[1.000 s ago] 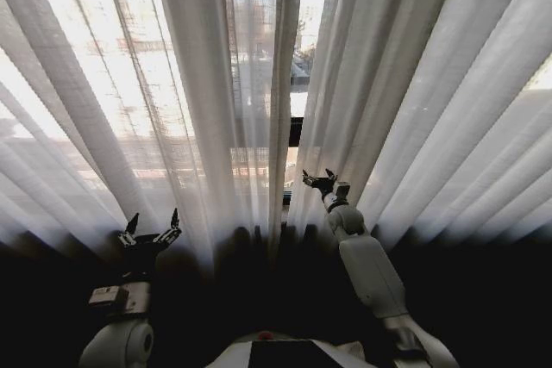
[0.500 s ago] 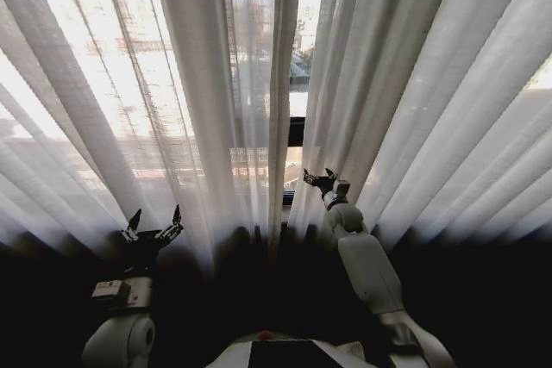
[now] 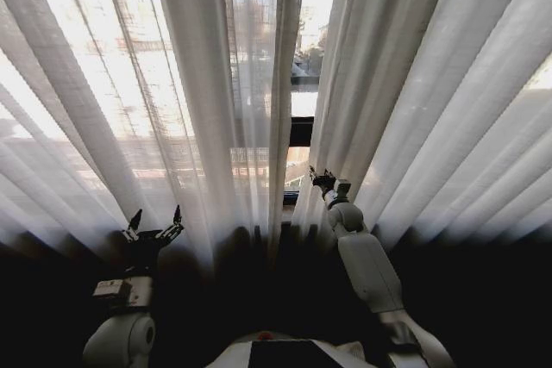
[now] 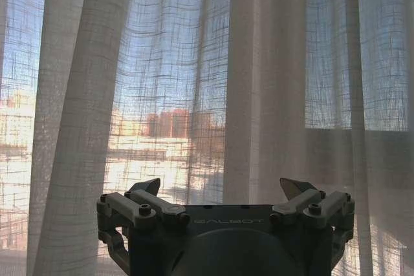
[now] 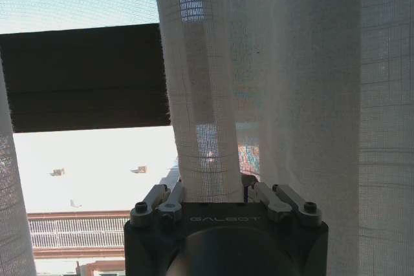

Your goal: Open the curtains by pulling them apart, changing their state from closed to fully open.

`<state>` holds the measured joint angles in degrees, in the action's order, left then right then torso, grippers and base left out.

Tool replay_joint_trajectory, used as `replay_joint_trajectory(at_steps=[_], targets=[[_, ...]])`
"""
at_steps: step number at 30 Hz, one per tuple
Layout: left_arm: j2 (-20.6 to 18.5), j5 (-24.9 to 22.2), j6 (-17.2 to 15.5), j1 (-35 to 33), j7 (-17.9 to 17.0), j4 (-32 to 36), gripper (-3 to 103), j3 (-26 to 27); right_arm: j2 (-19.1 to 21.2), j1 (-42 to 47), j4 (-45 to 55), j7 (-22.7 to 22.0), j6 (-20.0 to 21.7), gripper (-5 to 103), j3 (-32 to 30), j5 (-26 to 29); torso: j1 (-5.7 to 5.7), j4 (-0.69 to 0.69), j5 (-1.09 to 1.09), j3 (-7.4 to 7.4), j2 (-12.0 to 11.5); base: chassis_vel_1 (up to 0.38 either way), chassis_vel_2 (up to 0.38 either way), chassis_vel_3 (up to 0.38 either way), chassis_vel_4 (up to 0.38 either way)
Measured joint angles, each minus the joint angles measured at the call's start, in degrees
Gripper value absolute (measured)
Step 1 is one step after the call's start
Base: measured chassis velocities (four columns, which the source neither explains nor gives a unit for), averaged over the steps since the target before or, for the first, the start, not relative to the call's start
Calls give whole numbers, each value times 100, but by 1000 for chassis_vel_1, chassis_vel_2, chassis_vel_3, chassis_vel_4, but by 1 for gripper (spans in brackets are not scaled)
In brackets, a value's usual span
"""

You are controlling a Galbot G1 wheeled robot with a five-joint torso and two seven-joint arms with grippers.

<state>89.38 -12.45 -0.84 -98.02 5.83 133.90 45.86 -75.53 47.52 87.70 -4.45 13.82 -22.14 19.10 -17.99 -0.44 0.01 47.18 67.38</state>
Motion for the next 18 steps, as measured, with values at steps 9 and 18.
replay_joint_trajectory(at_steps=[9, 18], targets=[[-13, -29, 25, 10, 2, -33, 100, 6, 34, 77, 127, -13, 0, 1, 2, 2, 0, 0, 0, 0, 0, 0, 0, 0, 0], [-37, -124, 28, 51, 4, -33, 100, 44, 253, 705, 1085, -88, 51, 0, 21, 108, 0, 0, 0, 0, 0, 0, 0, 0, 0]])
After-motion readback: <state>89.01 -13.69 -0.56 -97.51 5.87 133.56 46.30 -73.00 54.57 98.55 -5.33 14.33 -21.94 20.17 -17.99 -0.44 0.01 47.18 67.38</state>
